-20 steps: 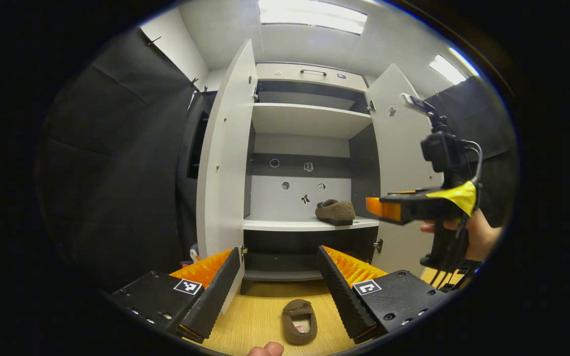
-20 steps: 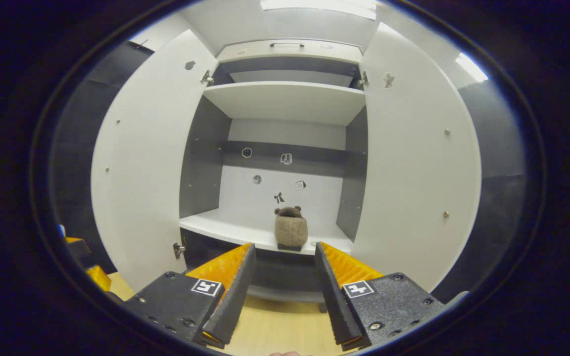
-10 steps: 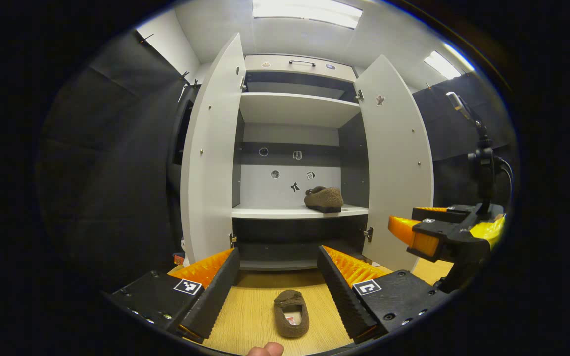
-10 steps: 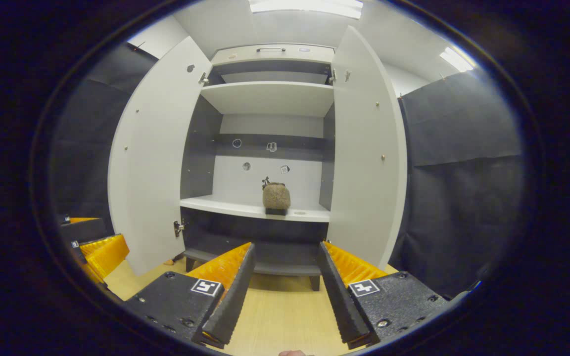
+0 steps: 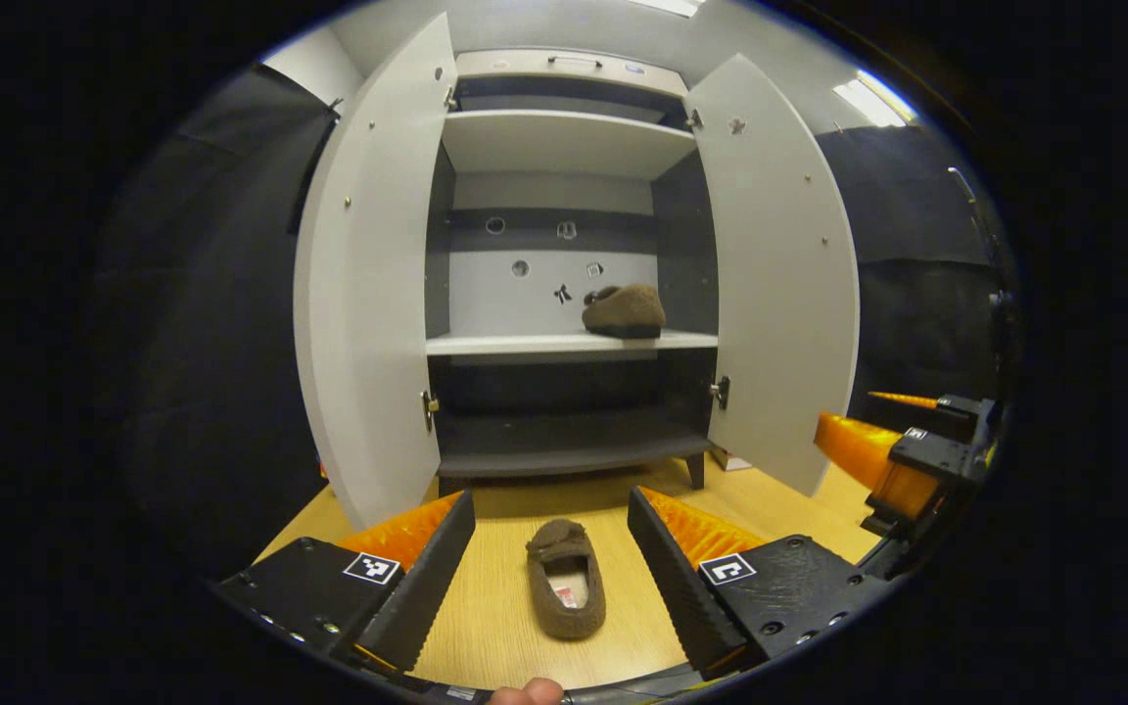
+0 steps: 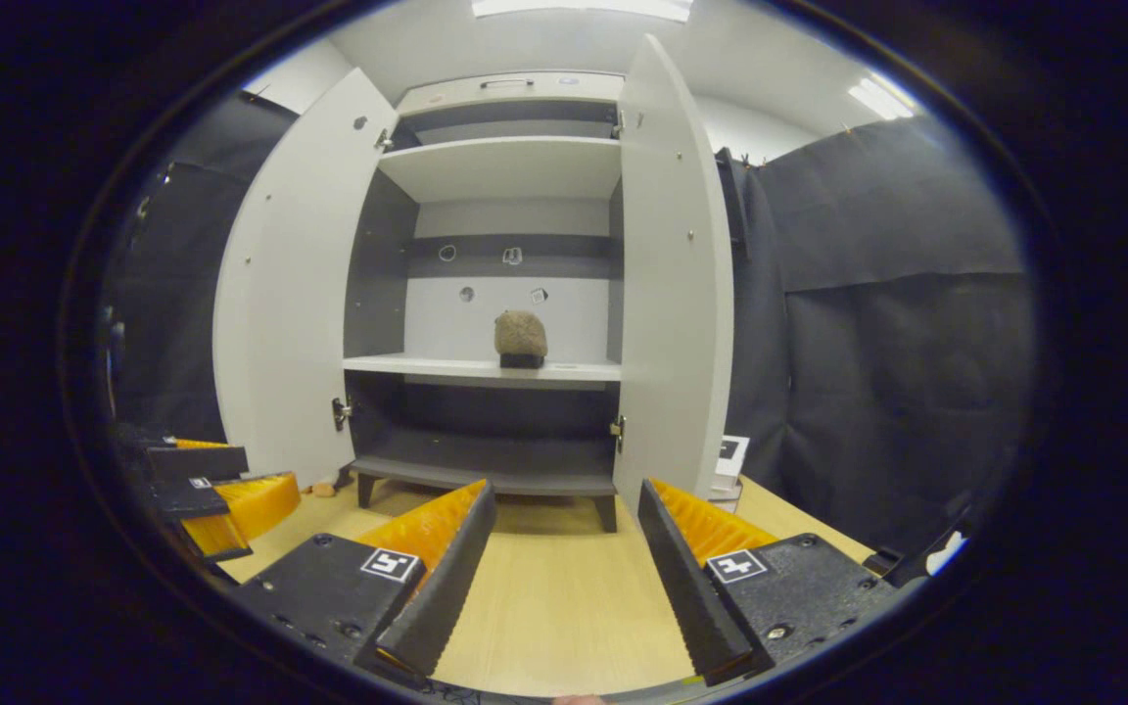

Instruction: Grab one shoe with the right hand and put it into the shoe cabinet, grab the other shoe with the left hand and put it into the shoe cabinet; then close the right door with the right hand and the left door with the left hand.

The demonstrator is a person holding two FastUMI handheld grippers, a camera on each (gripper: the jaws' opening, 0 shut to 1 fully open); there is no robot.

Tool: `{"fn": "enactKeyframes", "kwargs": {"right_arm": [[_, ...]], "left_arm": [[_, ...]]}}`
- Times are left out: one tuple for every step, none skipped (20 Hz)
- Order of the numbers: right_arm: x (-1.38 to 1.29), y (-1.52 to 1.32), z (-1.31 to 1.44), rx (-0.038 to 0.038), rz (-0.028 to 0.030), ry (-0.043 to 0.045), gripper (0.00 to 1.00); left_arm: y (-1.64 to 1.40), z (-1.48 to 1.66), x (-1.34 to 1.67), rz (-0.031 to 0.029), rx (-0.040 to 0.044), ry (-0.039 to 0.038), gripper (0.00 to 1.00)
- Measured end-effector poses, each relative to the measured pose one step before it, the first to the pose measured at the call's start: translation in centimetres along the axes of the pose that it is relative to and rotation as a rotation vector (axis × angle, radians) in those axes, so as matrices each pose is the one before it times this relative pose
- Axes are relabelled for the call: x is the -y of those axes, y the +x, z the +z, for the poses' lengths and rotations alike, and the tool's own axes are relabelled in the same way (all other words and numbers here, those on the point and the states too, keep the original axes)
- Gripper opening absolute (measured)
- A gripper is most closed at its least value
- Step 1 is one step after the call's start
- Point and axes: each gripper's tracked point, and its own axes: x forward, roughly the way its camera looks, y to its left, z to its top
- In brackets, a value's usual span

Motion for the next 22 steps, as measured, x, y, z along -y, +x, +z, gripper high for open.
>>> {"fn": "enactKeyframes", "kwargs": {"right_arm": [[0.271, -0.144, -0.148, -0.00516, -0.00057, 0.00683, 0.92], [0.197, -0.101, -0.194, -0.00599, 0.00314, 0.00394, 0.92], [0.213, -0.041, -0.130, -0.00621, 0.00112, -0.00060, 0.92], [0.278, 0.025, -0.130, -0.00173, -0.00413, -0.00534, 0.92], [0.338, 0.048, 0.045, 0.00107, -0.00855, -0.00895, 0.92], [0.431, 0.010, -0.007, -0.00123, -0.01107, -0.01167, 0.92], [0.231, -0.016, 0.095, 0.00089, -0.00416, -0.01090, 0.92], [0.037, -0.048, 0.104, 0.00194, 0.00074, -0.00833, 0.92], [0.042, -0.008, 0.061, 0.00039, 0.00241, -0.00799, 0.92], [-0.046, 0.050, -0.021, -0.00055, 0.00480, -0.00819, 0.92], [-0.048, 0.068, -0.056, -0.00336, 0.00234, -0.00767, 0.92], [0.022, 0.068, -0.194, -0.00414, -0.00050, -0.00835, 0.92], [0.030, 0.113, -0.133, -0.00531, -0.00592, -0.00925, 0.92], [0.140, 0.153, -0.238, -0.00997, -0.00793, -0.01509, 0.92], [0.009, 0.066, -0.012, -0.00276, -0.00122, -0.01401, 0.92], [-0.041, 0.078, 0.026, 0.00111, -0.00024, -0.01156, 0.92], [-0.064, 0.101, 0.101, -0.00045, 0.00340, -0.00793, 0.92], [-0.069, 0.146, -0.027, -0.00120, 0.00226, -0.00555, 0.92], [0.039, 0.182, 0.021, -0.00128, -0.00147, -0.00380, 0.92], [-0.023, 0.097, 0.007, -0.00183, 0.00071, -0.00206, 0.93], [-0.002, 0.143, -0.027, -0.00099, 0.00020, -0.00034, 0.94], [0.018, 0.093, -0.113, -0.00299, 0.00084, 0.00170, 0.95]], "left_arm": [[0.840, -1.713, 0.240, -0.02288, -0.06201, -0.01857, 0.95], [0.805, -1.552, 0.160, -0.01847, -0.06490, -0.02124, 0.95], [1.203, -1.622, -0.288, -0.01114, -0.06371, -0.02193, 0.95], [0.864, -1.365, -0.370, -0.00582, -0.05760, -0.02334, 0.95], [1.091, -0.804, -0.386, -0.00129, -0.04341, -0.02287, 0.96], [1.006, -0.739, -0.285, 0.00512, -0.03436, -0.02095, 0.96], [0.834, -0.647, -0.433, 0.01173, -0.02950, -0.02150, 0.96], [0.449, -0.872, 0.124, 0.00754, -0.02157, -0.01854, 0.96], [0.194, -0.482, -0.165, 0.01005, -0.02558, -0.01500, 0.96], [0.150, -0.414, -0.180, 0.01161, -0.02241, -0.01123, 0.96], [0.446, -0.420, -0.353, 0.01482, -0.02116, -0.00693, 0.96], [0.395, -0.453, -0.515, 0.02784, -0.02493, -0.00254, 0.96], [0.271, -0.057, -0.729, 0.03335, -0.00314, 0.00428, 0.96], [0.477, -0.153, -0.258, 0.01238, -0.00082, 0.00484, 0.96], [0.285, -0.555, 0.140, 0.00389, -0.00893, -0.00174, 0.96], [0.539, -0.383, 0.075, 0.00007, -0.00942, -0.00599, 0.96], [0.385, -0.340, 0.268, -0.00706, -0.01340, -0.01138, 0.96], [0.496, 0.056, 0.057, -0.00871, -0.00325, -0.00779, 0.96], [0.501, 0.052, 0.048, -0.00141, -0.00034, -0.00286, 0.95], [0.639, 0.155, 0.143, -0.01479, 0.00202, -0.00248, 0.94], [0.334, 0.179, 0.182, -0.00707, 0.00850, -0.00304, 0.88], [0.291, 0.107, 0.204, -0.01129, 0.00823, -0.00244, 0.83]]}}
